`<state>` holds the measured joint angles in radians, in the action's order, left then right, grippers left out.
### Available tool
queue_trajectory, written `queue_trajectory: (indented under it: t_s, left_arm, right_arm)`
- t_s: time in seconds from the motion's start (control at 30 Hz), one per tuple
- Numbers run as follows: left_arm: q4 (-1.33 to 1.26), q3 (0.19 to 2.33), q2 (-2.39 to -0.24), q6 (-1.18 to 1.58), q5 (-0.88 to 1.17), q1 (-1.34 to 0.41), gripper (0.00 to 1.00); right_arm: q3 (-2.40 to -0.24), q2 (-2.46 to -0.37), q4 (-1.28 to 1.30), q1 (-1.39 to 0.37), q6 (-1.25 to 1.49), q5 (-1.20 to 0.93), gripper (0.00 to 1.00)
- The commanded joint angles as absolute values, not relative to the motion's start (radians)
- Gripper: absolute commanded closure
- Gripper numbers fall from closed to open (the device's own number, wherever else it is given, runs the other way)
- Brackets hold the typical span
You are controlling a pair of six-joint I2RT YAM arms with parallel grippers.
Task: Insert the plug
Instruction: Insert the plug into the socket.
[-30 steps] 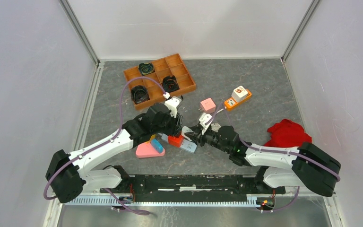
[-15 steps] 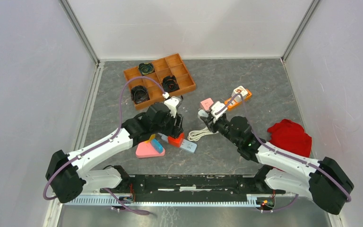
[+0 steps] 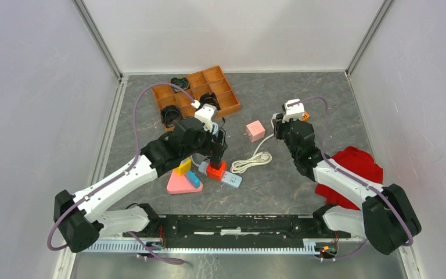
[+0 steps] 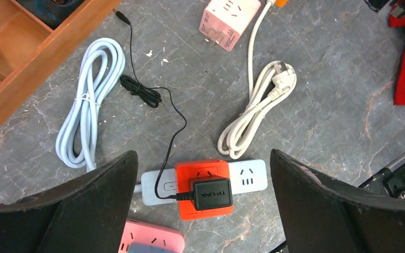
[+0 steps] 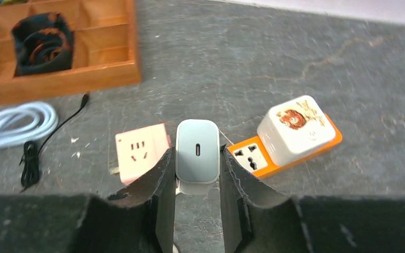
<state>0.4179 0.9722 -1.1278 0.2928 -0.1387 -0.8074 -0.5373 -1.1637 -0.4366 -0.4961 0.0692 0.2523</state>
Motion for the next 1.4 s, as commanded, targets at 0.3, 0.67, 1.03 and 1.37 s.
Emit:
queue_trajectory:
  t_s: [0.3,0.67,1.03,1.37]
  left_arm:
    - [0.39,0.947,-1.024,0.265,-0.213,-0.81,0.0]
    - [0.391,0.855,-0.879,0.21,-0.365,-0.81,0.0]
    - [0.383,0.827,-0.872,0.189,-0.378,-0.81,0.0]
    - [0.378,0.824,-0.87,0.189,-0.381,-0.81,0.0]
  right_arm:
    - [-0.744,-1.368,-0.285,-0.494,0.528,0.757,1.0]
    - [-0.906,-1.582,-0.13,-0.514,0.723,1.003,1.0]
    - [-0.966,-1.709,-0.091,-0.548,0.79,1.105,1.0]
    - [-1.004,-1.784,-0.077,-0.548,0.815,1.159,1.0]
